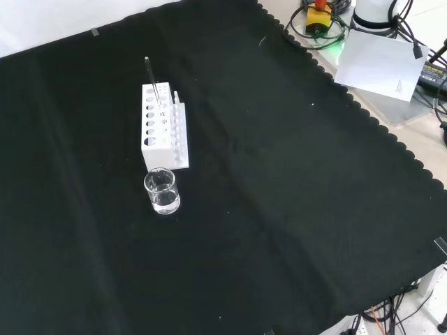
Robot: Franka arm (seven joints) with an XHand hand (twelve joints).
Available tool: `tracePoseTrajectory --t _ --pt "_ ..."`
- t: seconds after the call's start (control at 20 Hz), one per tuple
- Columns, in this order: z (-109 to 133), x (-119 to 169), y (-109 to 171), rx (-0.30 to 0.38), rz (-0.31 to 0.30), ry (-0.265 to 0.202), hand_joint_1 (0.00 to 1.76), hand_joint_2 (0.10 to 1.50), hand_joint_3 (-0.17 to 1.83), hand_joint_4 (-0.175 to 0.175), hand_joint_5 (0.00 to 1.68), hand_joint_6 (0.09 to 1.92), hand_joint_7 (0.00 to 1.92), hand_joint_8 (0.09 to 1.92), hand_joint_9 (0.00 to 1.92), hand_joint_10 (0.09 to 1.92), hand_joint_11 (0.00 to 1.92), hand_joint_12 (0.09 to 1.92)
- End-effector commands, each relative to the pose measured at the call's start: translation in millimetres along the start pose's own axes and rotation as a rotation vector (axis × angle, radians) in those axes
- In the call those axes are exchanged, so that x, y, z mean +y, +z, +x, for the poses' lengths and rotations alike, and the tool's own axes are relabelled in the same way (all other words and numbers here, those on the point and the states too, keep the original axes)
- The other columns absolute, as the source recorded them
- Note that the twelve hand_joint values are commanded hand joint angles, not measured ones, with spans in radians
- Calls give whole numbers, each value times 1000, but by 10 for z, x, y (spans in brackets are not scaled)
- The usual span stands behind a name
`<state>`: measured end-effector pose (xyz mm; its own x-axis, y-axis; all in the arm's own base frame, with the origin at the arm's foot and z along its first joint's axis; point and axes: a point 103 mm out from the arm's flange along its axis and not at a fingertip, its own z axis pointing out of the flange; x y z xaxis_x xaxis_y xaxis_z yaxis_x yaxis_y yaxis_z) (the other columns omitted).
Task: Take the glass rod from the white test tube rack.
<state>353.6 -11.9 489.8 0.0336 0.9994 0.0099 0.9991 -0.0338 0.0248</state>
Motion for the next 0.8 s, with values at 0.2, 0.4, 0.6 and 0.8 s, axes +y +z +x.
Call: tracePoseTrajectory --t 0.2,0.4,0.6,0.8 --pt "-408 658 91 12 -35 -1 676 843 616 -142 181 87 261 923 437 894 99 1438" --pt "-502 815 174 18 -23 7 677 844 614 -144 195 87 271 921 469 891 103 1435" --pt "-509 966 255 -12 -15 -18 677 845 613 -147 214 87 298 926 508 888 109 1434" --pt "-540 1160 428 -9 -4 -43 684 837 611 -148 232 87 348 925 547 882 128 1432"
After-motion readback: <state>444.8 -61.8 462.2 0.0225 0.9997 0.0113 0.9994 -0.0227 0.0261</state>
